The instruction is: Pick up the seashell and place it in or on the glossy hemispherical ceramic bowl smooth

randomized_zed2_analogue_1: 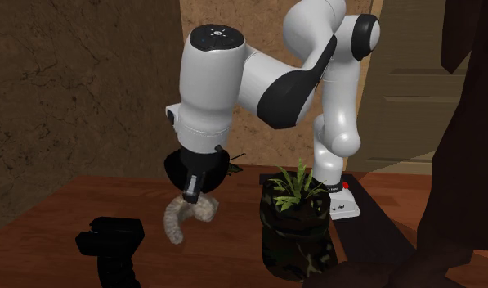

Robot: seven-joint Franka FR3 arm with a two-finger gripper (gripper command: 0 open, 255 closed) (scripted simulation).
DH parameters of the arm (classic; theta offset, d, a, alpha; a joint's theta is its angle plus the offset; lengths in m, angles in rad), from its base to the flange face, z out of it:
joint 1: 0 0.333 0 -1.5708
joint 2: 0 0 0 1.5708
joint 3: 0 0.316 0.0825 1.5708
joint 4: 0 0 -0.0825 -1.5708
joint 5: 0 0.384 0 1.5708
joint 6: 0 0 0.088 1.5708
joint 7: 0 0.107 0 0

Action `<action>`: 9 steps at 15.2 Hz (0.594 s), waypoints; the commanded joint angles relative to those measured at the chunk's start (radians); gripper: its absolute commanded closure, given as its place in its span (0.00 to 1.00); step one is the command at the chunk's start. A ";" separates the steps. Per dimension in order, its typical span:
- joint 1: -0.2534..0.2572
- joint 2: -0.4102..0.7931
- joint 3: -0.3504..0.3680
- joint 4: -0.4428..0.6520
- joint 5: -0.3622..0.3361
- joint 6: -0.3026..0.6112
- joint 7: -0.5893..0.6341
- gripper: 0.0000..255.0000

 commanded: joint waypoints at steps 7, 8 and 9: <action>-0.025 -0.213 -0.015 -0.274 0.070 0.297 0.141 0.00; -0.028 -0.204 -0.014 -0.280 0.059 0.308 0.148 0.00; -0.032 -0.194 -0.012 -0.285 0.048 0.318 0.156 0.00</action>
